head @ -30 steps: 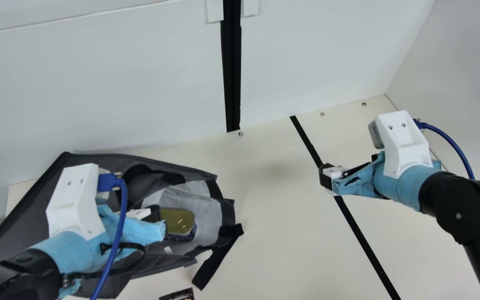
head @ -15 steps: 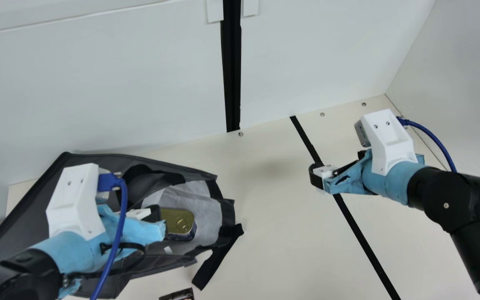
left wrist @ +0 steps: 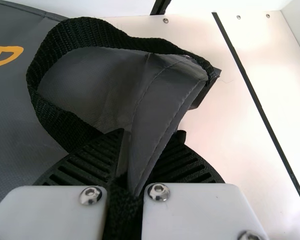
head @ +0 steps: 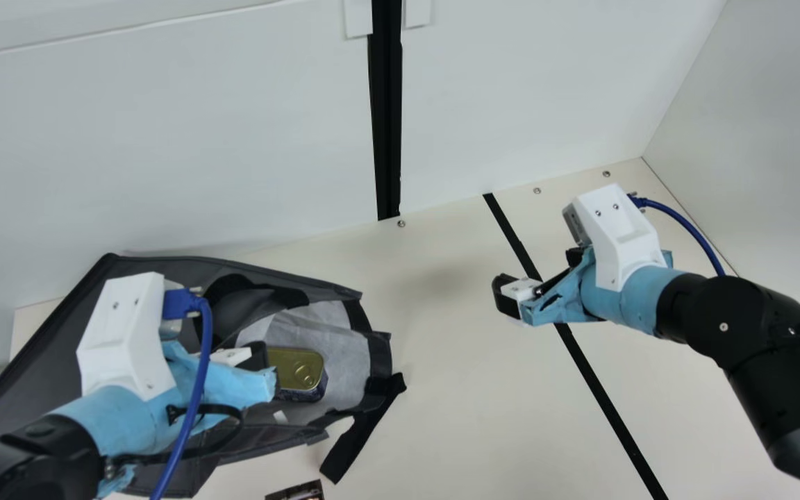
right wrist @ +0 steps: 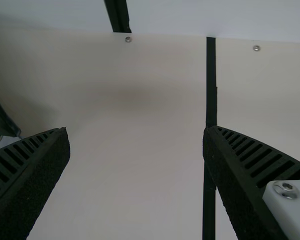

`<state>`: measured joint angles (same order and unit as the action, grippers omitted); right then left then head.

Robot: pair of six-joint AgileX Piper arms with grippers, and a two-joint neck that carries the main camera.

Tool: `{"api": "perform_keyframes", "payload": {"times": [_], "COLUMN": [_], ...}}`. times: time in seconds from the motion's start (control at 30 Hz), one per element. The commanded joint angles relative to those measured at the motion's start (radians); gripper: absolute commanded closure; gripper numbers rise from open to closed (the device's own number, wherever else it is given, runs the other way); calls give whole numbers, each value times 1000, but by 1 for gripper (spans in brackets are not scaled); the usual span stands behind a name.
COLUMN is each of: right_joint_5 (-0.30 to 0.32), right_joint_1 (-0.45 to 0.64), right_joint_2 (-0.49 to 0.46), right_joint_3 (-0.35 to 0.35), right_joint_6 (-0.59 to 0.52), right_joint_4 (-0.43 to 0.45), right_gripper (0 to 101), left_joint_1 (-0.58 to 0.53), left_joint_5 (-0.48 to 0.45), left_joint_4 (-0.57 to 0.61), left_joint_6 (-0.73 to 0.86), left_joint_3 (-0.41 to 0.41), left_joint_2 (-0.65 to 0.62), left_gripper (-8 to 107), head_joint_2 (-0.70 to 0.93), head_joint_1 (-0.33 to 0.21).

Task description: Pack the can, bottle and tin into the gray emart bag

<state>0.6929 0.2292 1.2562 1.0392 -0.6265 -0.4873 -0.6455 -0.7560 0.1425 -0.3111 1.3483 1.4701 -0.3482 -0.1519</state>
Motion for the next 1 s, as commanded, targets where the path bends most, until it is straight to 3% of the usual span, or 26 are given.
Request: {"api": "perform_keyframes", "payload": {"times": [0.0,0.43,0.97], "right_joint_5": [0,3,-4], "right_joint_1": [-4,-38,-113], "right_joint_2": [7,53,106], "right_joint_3": [-2,-35,-78], "right_joint_6": [-37,-235,-361], "right_joint_4": [-35,-197,-297], "right_gripper": [10,10,10], "left_joint_1": [0,0,0], "left_joint_5": [0,0,0], "left_joint_4": [0,0,0], "left_joint_6": [0,0,0], "left_joint_3": [0,0,0], "left_joint_2": [0,0,0], "left_gripper": [89,89,89], "head_joint_2": [-1,-1,-1], "head_joint_1": [-23,-23,-23]}}
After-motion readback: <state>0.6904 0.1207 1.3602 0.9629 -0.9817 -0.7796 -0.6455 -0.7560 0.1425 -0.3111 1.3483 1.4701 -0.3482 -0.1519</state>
